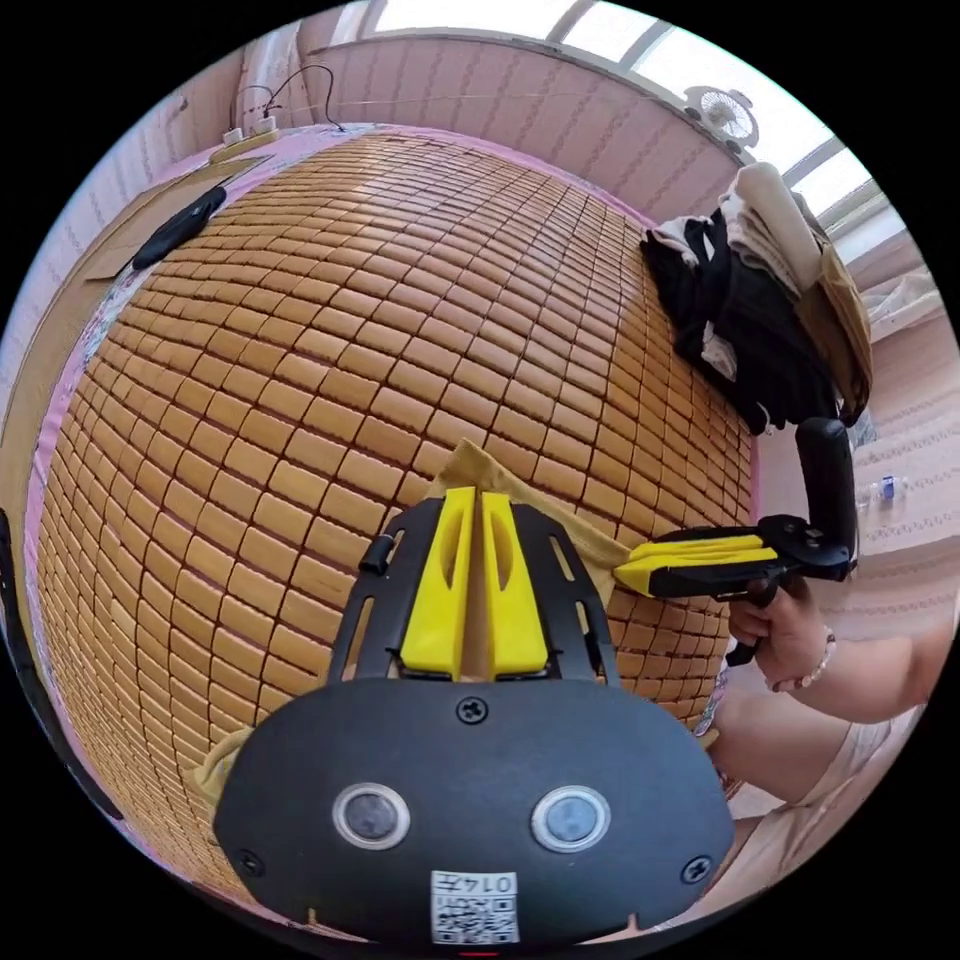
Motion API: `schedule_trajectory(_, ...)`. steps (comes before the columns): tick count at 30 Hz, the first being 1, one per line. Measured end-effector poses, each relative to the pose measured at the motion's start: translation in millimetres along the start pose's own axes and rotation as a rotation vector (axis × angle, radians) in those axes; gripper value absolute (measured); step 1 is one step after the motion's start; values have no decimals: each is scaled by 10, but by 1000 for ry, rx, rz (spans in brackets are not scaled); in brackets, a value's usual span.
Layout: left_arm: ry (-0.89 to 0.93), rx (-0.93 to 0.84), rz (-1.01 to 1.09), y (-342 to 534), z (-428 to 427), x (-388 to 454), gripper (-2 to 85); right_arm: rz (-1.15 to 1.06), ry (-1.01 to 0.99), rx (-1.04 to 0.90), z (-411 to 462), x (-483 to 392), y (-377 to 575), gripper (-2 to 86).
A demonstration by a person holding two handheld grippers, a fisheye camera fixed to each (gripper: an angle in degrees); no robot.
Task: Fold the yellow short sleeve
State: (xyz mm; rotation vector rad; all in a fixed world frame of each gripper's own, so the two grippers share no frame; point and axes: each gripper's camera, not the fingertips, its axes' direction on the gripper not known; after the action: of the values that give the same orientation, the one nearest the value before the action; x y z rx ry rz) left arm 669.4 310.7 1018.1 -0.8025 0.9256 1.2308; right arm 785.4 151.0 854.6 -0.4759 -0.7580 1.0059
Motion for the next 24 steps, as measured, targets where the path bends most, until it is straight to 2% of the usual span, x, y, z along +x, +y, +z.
schedule_trajectory(4, 35, 134, -122, 341, -393, -145, -2, -11, -5, 29, -18, -20, 28, 2)
schedule_trajectory(7, 97, 277, -186, 1055, -804, -280, -7, -121, 124, -5, -5, -235, 91, -1)
schedule_trajectory(9, 75, 336, -274, 1831, -1043, -383, -9, -299, 247, -76, 157, -591, 184, -2)
schedule_trajectory(12, -48, 342, -437, 2905, -1272, -401, -9, -515, 280, -193, 598, -1120, 339, -2)
schedule_trajectory(15, -203, 301, -669, 3938, -1386, -352, -4, -686, 206, -345, 1270, -1669, 506, -2)
schedule_trajectory(18, -200, 311, -893, 4821, -1394, -321, 4, -844, 111, -481, 1998, -2248, 699, -1)
schedule_trajectory(22, -201, 367, -1029, 5500, -1351, -286, 7, -943, -64, -601, 2775, -2925, 871, 2)
schedule_trajectory(24, -209, 366, -1094, 5758, -1314, -345, 5, -967, -170, -721, 3302, -3318, 954, 8)
